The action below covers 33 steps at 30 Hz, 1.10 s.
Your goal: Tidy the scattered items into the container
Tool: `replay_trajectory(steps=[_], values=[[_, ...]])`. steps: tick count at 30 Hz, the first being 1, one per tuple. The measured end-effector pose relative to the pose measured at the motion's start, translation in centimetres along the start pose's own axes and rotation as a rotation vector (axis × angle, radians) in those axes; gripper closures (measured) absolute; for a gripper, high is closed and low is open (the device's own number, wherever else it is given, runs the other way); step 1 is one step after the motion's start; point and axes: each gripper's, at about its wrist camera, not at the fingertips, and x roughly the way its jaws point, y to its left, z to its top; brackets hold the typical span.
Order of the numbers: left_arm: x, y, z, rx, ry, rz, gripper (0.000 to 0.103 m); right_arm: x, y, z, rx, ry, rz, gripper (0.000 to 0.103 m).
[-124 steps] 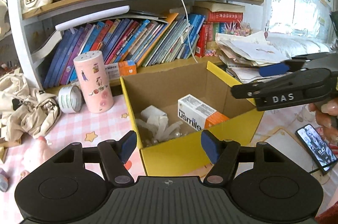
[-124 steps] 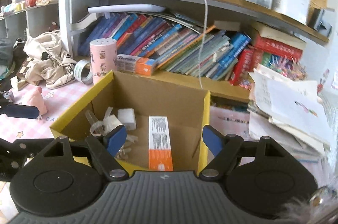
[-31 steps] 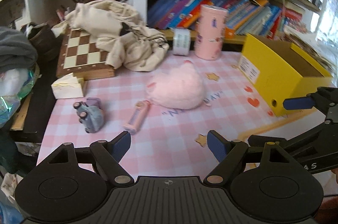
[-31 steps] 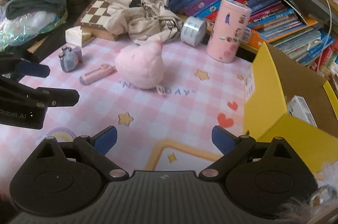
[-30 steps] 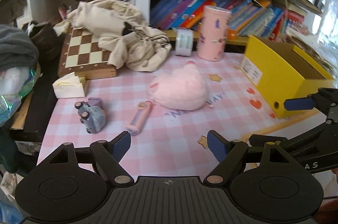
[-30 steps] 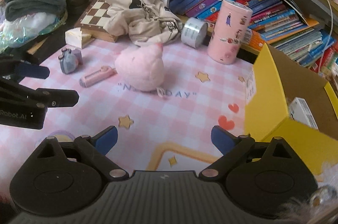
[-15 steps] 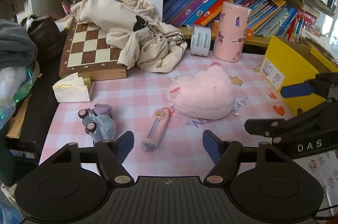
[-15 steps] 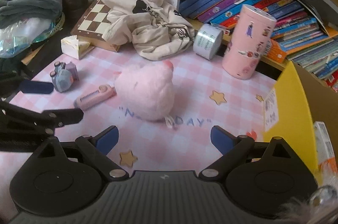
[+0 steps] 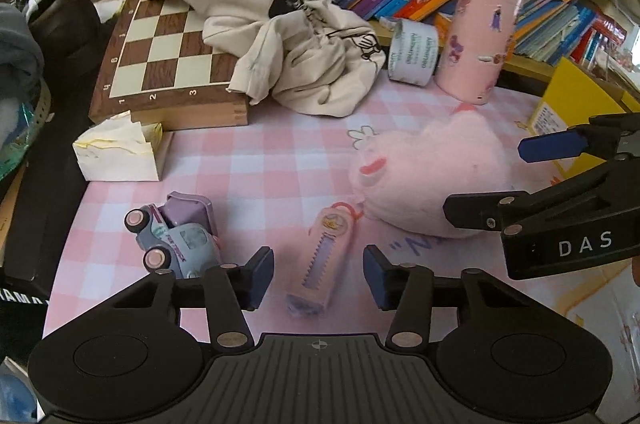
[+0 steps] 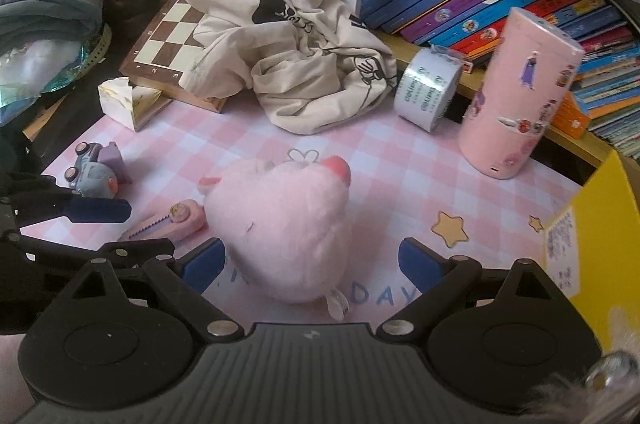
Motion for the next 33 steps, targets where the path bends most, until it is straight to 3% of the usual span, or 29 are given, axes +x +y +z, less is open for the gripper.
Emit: replay_trajectory(steps=[8, 10, 12, 14, 19, 33], values=[[1.1, 0.2, 0.4, 0.019, 0.013, -0.002, 0.061, 2.5, 0.4, 1.0, -0.02, 0.018, 0.034, 0.008], [1.3, 0.0, 0.4, 0.035, 0.011, -0.002, 0.062, 3.1, 0.4, 1.2, -0.02, 0.023, 0.045, 0.011], [1.4, -0.1, 0.4, 0.05, 0.009, 0.0, 0.062, 3.5, 0.4, 1.2, -0.01, 0.038, 0.061, 0.024], [1.5, -0.3, 0.4, 0.064, 0.007, 0.002, 0.066, 3.6, 0.4, 1.1, -0.001, 0.046, 0.065, 0.029], [1.4, -0.2, 0.3, 0.093, 0.004, -0.005, 0.08, 3.0, 0.4, 0.7, 0.0, 0.045, 0.06, 0.036], [-2.1, -0.9, -1.2, 0.059, -0.007, -0.07, 0.08, -1.3, 0.3, -2.0, 0.03, 0.051, 0.033, 0.04]])
